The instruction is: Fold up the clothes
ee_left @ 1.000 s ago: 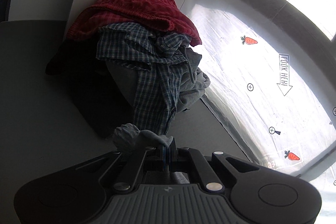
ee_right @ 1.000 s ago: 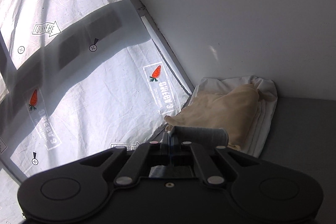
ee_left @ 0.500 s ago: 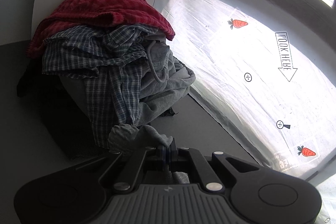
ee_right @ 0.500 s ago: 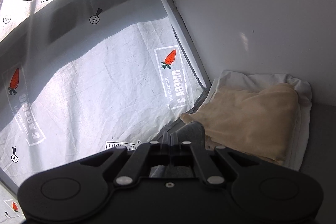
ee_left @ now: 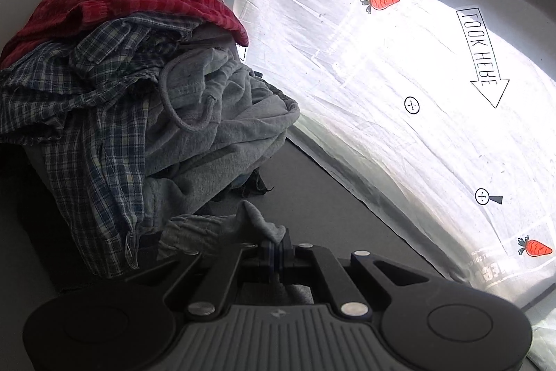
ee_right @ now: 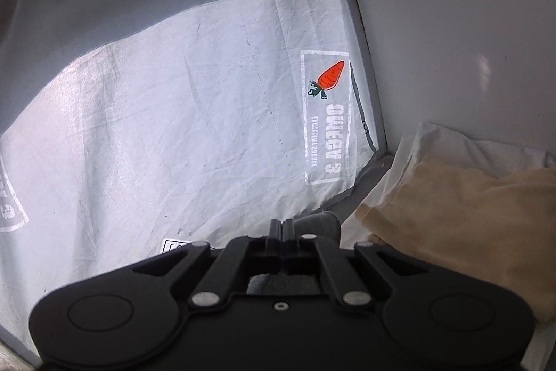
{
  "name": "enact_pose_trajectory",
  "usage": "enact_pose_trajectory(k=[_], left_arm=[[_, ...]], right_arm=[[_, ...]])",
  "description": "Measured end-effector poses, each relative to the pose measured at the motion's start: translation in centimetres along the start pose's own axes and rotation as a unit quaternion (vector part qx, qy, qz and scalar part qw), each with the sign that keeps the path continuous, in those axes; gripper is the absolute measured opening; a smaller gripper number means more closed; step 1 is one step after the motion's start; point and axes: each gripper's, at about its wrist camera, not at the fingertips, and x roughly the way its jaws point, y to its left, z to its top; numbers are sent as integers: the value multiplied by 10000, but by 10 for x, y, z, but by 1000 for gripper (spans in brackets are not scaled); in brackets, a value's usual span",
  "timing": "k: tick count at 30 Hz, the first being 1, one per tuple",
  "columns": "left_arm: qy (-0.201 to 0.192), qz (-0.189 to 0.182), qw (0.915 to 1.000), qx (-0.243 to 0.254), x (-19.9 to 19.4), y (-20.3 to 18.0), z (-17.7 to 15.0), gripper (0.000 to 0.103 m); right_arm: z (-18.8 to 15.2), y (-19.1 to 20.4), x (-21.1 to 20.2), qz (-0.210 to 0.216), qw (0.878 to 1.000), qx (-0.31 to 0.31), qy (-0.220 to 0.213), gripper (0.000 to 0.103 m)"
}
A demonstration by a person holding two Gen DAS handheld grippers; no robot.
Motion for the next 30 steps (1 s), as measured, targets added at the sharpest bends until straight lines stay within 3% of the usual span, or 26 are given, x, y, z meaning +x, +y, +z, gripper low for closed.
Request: enact_pose_trajectory(k=[5, 7, 8, 9, 10, 13, 16, 18, 22, 24, 26, 28, 30], left_arm=[[235, 149, 9995, 155, 36, -18, -9, 3], [359, 314, 9981, 391, 48, -26, -12, 15], [405, 356, 9973, 506, 52, -30, -13, 20], [343, 306, 9974, 556, 49, -32, -15, 31], [280, 256, 9974, 607, 46, -34, -17, 43], [54, 139, 9969, 771, 29, -40, -22, 64], [-118, 205, 9953, 941, 8, -46, -30, 74], [-119, 108, 9944, 1048, -6, -51, -40, 77], [243, -524, 9850, 1625, -37, -71, -82, 77], [541, -1007, 9749, 1911, -52, -83, -115, 72], [869, -1371, 9637, 2119, -57, -94, -140, 54], [1199, -1667, 9504, 2337, -58, -106, -162, 23], [1515, -1911, 9354, 2561, -57, -118, -183, 13]], right_arm=[[-12, 23, 48, -38, 9995, -168, 252, 0], [-17, 32, 59, -147, 9992, -192, 320, 6], [-19, 36, 62, -205, 9990, -176, 347, 21], [-22, 37, 59, -180, 9991, -142, 356, 41], [-27, 38, 54, -89, 9993, -129, 354, 45], [-44, 41, 35, 173, 9984, -263, 473, 44], [-74, 44, 11, 398, 9940, -605, 821, 46], [-95, 44, -5, 608, 9904, -625, 1074, 54], [-145, 55, -38, 1050, 9795, -994, 1403, 50], [-170, 66, -54, 1325, 9698, -1417, 1477, 22], [-189, 77, -64, 1481, 9614, -1680, 1600, 12], [-207, 86, -75, 1675, 9527, -1840, 1746, 11], [-220, 95, -83, 1826, 9445, -1972, 1887, 11]])
